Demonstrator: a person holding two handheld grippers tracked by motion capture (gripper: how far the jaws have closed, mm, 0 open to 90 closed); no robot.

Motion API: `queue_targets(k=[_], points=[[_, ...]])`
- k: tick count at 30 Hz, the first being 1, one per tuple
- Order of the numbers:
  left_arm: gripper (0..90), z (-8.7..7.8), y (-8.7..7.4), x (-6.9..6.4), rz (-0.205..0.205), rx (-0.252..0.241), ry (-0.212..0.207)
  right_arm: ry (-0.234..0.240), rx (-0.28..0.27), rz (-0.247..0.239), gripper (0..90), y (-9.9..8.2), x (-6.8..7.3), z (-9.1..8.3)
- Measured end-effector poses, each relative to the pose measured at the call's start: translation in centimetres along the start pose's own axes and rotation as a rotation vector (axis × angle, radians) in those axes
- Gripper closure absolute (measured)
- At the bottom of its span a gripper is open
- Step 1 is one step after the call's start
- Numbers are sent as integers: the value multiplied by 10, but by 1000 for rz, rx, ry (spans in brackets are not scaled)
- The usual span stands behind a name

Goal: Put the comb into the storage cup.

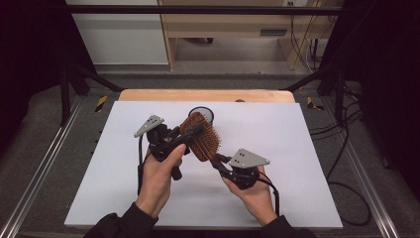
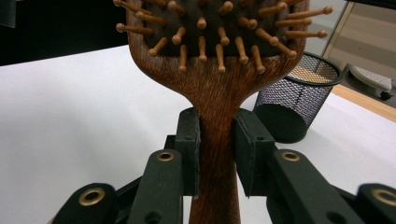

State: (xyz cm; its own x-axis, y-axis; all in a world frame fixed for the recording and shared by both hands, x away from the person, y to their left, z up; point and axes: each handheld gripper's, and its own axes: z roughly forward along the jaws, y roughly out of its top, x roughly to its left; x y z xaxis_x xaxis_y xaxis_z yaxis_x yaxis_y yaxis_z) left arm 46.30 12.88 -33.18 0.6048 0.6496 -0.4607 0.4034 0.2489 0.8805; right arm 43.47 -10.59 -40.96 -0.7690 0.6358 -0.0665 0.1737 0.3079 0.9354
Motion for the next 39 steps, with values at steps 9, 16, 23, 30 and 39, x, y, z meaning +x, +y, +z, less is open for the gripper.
queue_targets(k=[9,16,23,30,39], points=[[520,5,2,-6,18,13,-6,20,-8,27,724,-3,-4,-1],[522,10,5,-7,28,35,-10,47,-15,60,720,-5,-10,1],[521,10,9,-8,61,42,-6,57,-29,85,594,-5,-11,0],[522,5,17,-4,67,24,5,48,-26,126,351,-7,-17,-3],[521,-4,36,2,73,-12,27,20,7,150,150,-20,-30,-9]])
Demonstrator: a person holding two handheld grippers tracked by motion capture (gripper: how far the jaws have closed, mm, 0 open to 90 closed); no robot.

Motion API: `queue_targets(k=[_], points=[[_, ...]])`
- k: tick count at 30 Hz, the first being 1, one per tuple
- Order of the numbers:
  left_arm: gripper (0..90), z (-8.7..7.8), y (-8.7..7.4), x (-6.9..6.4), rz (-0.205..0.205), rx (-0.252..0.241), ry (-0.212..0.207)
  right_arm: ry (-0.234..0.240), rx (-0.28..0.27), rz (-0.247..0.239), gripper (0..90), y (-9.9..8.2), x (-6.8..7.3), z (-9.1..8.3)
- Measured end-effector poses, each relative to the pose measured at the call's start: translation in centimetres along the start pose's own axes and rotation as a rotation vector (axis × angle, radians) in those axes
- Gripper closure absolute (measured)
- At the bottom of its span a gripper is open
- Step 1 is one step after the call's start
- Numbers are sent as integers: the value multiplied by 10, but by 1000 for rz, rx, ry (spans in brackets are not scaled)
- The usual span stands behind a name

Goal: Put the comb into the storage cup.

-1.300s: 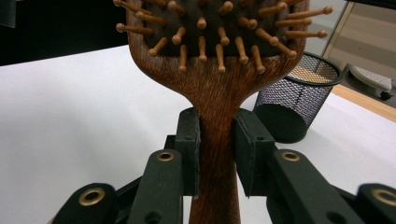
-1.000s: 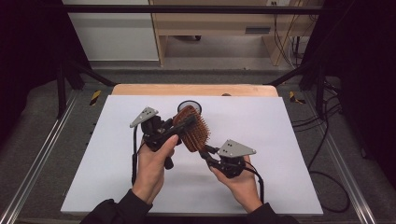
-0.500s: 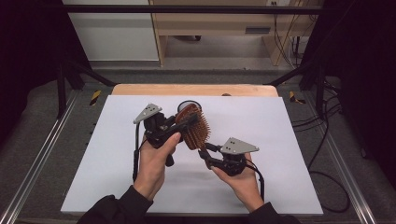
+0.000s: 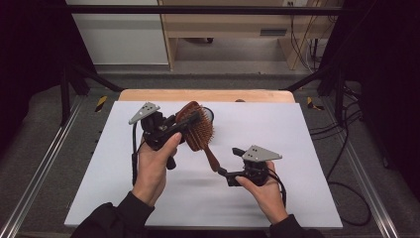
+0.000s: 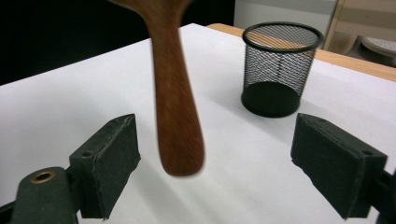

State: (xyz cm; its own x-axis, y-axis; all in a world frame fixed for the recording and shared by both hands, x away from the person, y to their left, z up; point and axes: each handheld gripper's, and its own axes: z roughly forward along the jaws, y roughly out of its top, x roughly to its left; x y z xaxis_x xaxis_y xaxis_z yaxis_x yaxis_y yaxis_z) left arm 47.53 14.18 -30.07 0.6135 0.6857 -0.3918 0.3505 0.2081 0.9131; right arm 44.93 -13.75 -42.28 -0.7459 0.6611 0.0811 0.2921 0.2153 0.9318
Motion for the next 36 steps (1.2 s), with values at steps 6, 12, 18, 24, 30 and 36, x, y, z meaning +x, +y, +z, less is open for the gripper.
queue_targets(k=[6,12,18,24,30,36], points=[[520,-6,12,3,10,-13,13,-14,-21,29,150,0,-7,-6],[519,-10,24,8,2,-34,22,-46,-30,43,148,-2,-16,-14],[518,-11,32,13,-7,-60,17,-116,-46,37,99,-11,-21,-19],[518,-10,39,21,-8,-74,16,-204,-81,19,69,-20,-24,-20],[518,-9,43,26,-14,-82,20,-244,-88,27,77,-26,-27,-26],[518,-6,49,28,-1,-77,14,-234,-70,50,66,-33,-29,-42]])
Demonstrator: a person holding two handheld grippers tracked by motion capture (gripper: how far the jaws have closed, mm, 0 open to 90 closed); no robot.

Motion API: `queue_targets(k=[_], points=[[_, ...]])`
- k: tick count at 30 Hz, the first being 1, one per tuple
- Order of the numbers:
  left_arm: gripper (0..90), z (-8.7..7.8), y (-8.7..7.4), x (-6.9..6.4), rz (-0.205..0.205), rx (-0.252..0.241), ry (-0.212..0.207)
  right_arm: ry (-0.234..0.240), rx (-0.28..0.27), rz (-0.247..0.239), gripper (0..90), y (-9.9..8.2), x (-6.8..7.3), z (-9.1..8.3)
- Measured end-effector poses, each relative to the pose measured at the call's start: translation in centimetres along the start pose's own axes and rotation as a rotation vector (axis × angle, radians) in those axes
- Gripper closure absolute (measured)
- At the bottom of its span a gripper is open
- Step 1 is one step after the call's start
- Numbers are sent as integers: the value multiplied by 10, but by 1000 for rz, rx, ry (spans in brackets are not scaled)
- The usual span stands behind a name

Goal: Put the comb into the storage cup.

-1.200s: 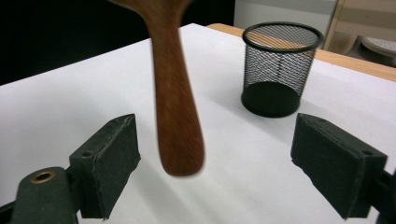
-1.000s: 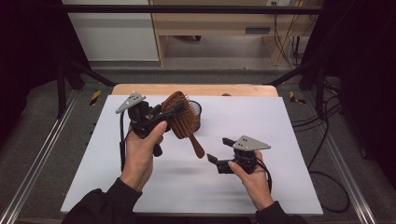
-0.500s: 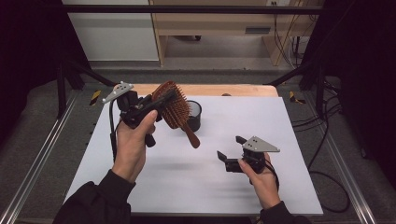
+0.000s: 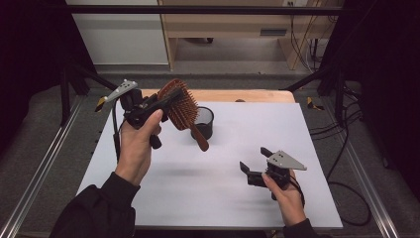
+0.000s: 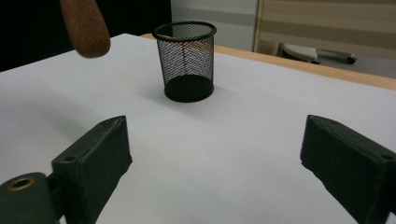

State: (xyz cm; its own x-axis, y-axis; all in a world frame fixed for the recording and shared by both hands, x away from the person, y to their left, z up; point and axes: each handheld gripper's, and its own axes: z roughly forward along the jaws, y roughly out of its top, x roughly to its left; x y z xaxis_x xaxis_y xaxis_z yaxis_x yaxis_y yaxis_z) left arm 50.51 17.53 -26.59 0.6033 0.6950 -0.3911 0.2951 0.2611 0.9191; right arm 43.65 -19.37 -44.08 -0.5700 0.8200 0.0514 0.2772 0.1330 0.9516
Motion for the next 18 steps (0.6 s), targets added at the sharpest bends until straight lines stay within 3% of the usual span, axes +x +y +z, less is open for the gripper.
queue_targets(k=[5,13,18], points=[[517,4,7,-3,9,-13,1,-25,5,-15,45,-2,-4,-10],[517,5,17,1,-4,-43,7,-22,23,-4,40,-4,-7,-8],[516,10,13,0,15,-32,8,-34,22,6,42,-4,-8,-8]])
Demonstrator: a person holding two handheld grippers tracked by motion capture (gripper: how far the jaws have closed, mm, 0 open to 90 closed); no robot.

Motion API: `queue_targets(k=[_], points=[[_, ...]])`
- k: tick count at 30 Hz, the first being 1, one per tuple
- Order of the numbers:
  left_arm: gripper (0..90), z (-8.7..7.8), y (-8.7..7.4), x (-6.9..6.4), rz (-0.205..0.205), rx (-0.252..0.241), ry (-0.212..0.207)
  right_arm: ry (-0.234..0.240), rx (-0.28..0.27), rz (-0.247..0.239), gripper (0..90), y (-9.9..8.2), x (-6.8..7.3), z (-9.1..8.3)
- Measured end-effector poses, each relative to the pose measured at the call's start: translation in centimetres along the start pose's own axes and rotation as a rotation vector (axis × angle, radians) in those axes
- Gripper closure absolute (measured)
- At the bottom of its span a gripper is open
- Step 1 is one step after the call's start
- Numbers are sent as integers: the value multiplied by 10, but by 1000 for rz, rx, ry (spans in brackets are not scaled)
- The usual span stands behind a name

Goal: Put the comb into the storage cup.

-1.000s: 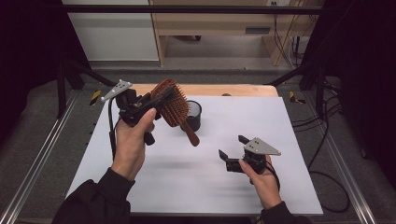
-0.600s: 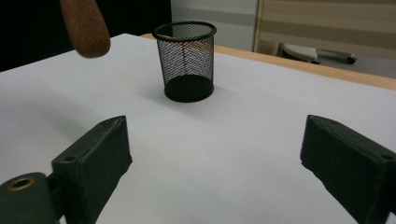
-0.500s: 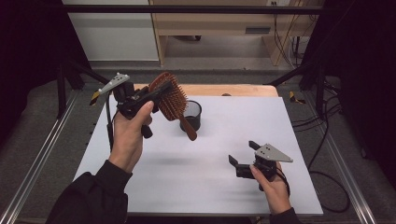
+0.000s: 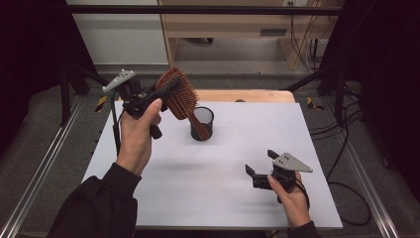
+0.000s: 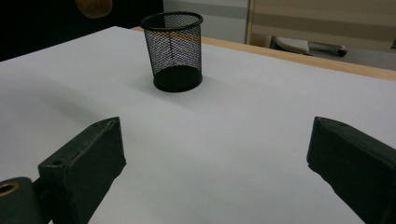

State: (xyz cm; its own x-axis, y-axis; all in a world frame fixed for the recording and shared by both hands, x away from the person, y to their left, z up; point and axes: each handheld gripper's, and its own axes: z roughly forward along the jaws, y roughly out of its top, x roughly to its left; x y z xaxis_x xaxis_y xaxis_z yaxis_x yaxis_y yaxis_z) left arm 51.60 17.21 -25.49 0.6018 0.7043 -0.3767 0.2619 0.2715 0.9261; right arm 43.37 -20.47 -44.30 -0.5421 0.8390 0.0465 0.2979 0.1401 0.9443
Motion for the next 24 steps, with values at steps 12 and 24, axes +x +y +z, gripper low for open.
queue_targets(k=[12,24], points=[[515,15,10,4,14,-14,6,9,-2,3,42,-1,-2,1],[514,22,17,16,-26,-41,20,31,-12,-2,42,0,2,1]])
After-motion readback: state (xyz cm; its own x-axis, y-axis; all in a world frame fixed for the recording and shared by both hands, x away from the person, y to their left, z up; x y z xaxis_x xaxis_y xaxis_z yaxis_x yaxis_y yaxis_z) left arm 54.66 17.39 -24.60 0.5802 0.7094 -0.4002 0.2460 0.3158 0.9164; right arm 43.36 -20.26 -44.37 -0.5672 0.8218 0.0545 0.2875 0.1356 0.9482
